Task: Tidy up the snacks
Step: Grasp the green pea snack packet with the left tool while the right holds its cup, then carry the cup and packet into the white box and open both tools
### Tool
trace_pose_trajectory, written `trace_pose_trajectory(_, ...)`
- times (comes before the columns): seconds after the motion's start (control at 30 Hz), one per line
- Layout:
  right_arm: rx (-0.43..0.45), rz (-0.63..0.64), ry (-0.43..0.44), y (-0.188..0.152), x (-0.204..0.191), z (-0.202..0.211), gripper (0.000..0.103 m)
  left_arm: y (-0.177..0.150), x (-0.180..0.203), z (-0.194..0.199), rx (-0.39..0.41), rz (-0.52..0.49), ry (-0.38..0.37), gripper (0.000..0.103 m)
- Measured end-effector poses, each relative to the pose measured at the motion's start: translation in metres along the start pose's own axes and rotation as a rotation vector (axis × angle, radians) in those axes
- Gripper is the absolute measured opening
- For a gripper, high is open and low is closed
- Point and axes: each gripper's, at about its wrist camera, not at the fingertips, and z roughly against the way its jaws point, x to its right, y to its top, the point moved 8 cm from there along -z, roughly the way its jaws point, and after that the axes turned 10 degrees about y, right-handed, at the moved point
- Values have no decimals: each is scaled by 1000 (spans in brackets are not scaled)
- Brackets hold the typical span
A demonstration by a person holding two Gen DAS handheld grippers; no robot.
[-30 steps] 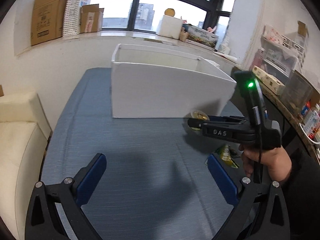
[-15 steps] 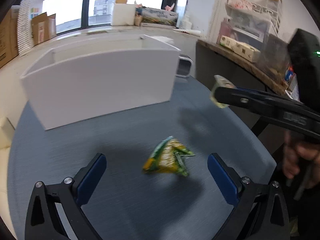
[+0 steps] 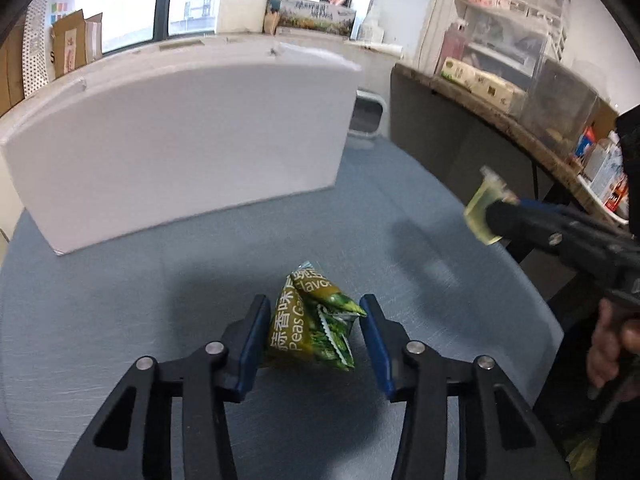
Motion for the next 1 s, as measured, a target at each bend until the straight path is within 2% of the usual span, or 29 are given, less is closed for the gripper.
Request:
trace_pose_trajectory(0.27, -3, 35, 51, 9, -25, -12, 50, 36, -40, 69, 168, 67, -1, 50)
trace_pose_trajectory(0.3, -1, 42, 54, 14, -28, -14, 50, 42, -47, 75, 185, 74, 6, 47)
trace_pose_trajectory(0.43, 30, 84, 65, 47, -45, -24, 50, 81, -81, 96, 261, 105, 41, 47)
trace_pose_trajectory(0.57, 59, 138, 67, 91, -59, -41, 50, 120, -115, 101, 309, 125, 66, 47)
trace_pose_trajectory(0.67, 73, 147, 72, 125, -63, -57, 50, 151, -140, 87, 316, 136, 87, 47)
trace_pose_trajectory(0.77, 69, 169, 57, 150, -63, -78, 50, 168, -155, 67, 295, 139, 107, 47)
trace_pose_trajectory(0.93, 22, 161, 29, 165, -50, -114, 50, 173, -174, 14, 213, 132, 162, 47)
trace_pose_trajectory(0.97, 11, 154, 17, 165, -46, -120, 50, 171, -175, 7, 197, 127, 167, 49)
trace_pose_trajectory(1.0, -8, 145, 6, 164, -41, -128, 51, 167, -177, -1, 176, 126, 182, 67)
